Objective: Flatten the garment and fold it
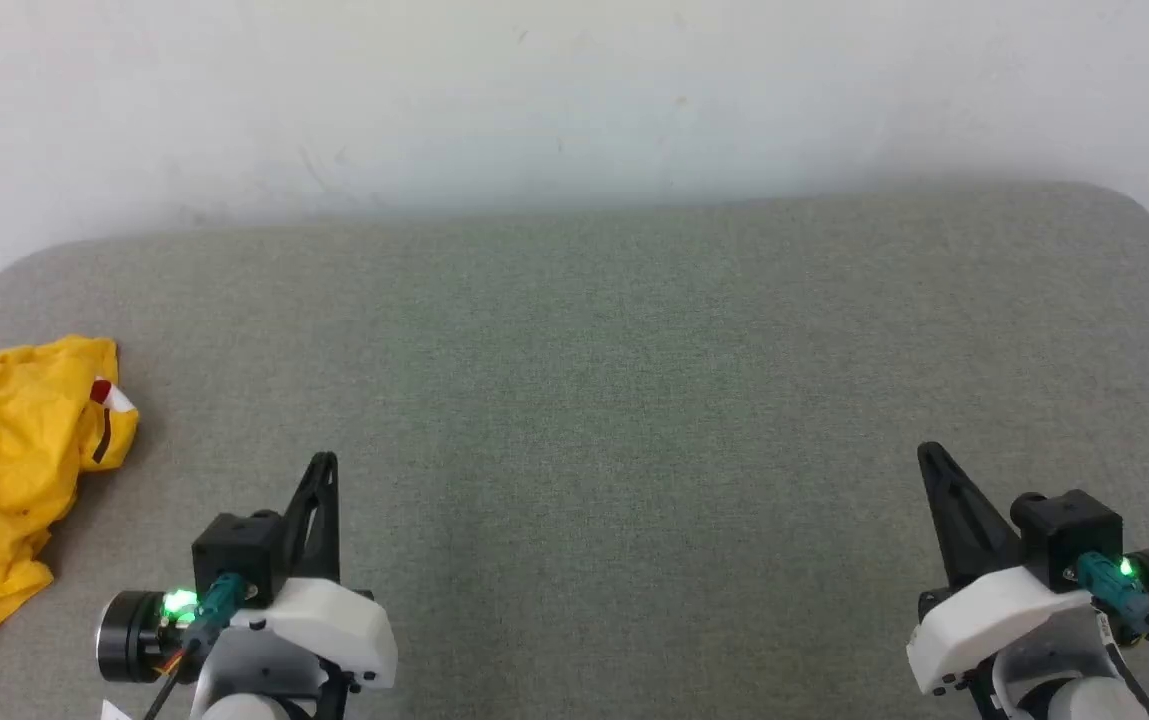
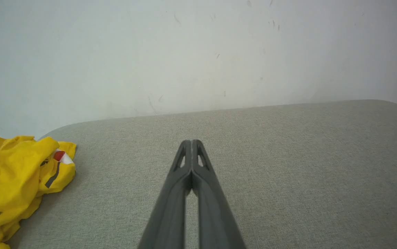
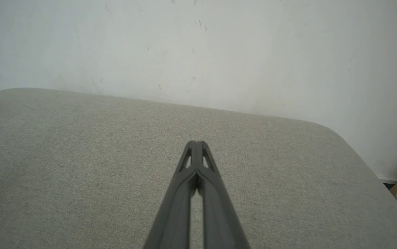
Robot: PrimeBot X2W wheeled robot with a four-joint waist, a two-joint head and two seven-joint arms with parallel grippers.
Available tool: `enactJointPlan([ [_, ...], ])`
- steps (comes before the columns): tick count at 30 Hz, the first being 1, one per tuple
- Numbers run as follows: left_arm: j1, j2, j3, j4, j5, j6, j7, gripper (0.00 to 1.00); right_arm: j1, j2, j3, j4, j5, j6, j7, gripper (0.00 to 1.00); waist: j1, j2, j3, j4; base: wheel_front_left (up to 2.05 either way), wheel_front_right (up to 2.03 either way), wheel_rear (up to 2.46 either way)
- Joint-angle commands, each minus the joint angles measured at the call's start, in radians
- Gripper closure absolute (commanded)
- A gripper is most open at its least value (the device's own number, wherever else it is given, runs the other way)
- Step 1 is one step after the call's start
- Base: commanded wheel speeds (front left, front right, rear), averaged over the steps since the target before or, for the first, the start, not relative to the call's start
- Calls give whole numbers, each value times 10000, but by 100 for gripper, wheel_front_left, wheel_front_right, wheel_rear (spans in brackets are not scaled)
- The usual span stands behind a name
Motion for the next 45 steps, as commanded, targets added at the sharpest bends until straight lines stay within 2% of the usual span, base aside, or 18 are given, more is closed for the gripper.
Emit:
enactJointPlan([
  [1,51,-20,35,-58,64,-16,1,100,-146,38,-7,-62,-62,-21,5,100,0,-2,0,0,0,0,0],
  [31,51,-20,35,-58,64,-16,1,100,-146,38,-7,-62,-62,-21,5,100,0,-2,0,0,0,0,0],
  [32,0,0,0,0,0,0,0,0,0,0,0,0,0,0,0,0,0,-2,0,0,0,0,0],
  [45,-146,0,-199,241,-163,118,-193,0,-33,-6,-56,78,64,-2,-132,0,0,-2,3,93,0,0,0],
])
